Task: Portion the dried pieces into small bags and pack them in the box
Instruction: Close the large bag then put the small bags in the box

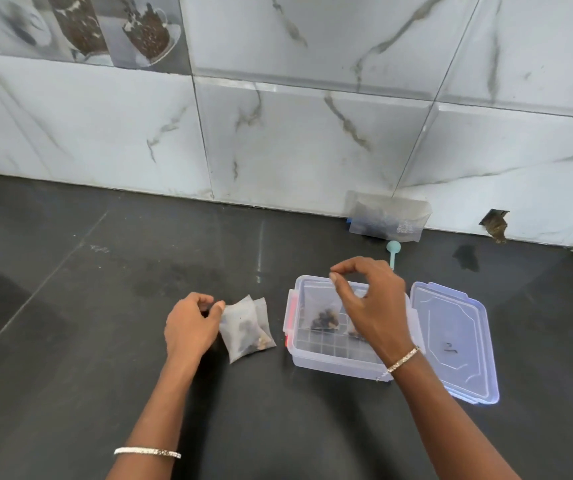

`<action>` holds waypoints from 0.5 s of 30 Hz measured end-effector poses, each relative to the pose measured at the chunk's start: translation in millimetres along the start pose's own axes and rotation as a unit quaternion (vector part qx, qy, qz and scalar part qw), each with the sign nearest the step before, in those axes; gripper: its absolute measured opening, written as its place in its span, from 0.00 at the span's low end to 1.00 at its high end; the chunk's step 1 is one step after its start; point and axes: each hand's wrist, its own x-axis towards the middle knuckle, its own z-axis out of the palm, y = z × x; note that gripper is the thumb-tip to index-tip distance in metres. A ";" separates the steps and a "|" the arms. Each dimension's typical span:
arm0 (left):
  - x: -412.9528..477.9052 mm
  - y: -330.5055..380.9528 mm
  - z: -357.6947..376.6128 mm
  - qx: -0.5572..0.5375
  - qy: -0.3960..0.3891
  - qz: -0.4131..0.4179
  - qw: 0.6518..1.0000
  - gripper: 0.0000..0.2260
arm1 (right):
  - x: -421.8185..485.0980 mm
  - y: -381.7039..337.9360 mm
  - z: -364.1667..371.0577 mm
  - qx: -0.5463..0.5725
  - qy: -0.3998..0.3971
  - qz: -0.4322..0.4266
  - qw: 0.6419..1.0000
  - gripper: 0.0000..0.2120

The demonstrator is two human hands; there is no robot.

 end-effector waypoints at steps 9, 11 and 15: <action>2.8 -0.2 -0.9 -0.081 -0.049 -0.116 0.989 0.11 | 18.4 -43.0 78.8 -0.164 -0.285 -0.127 0.936 0.10; 3.2 -2.3 -2.2 -0.107 -0.066 -0.121 0.985 0.09 | 20.2 -49.5 95.1 -0.263 -0.334 -0.153 0.892 0.11; 2.1 -9.0 -8.8 -0.146 -0.098 -0.117 0.977 0.03 | 22.5 -57.9 113.4 -0.355 -0.380 -0.158 0.839 0.13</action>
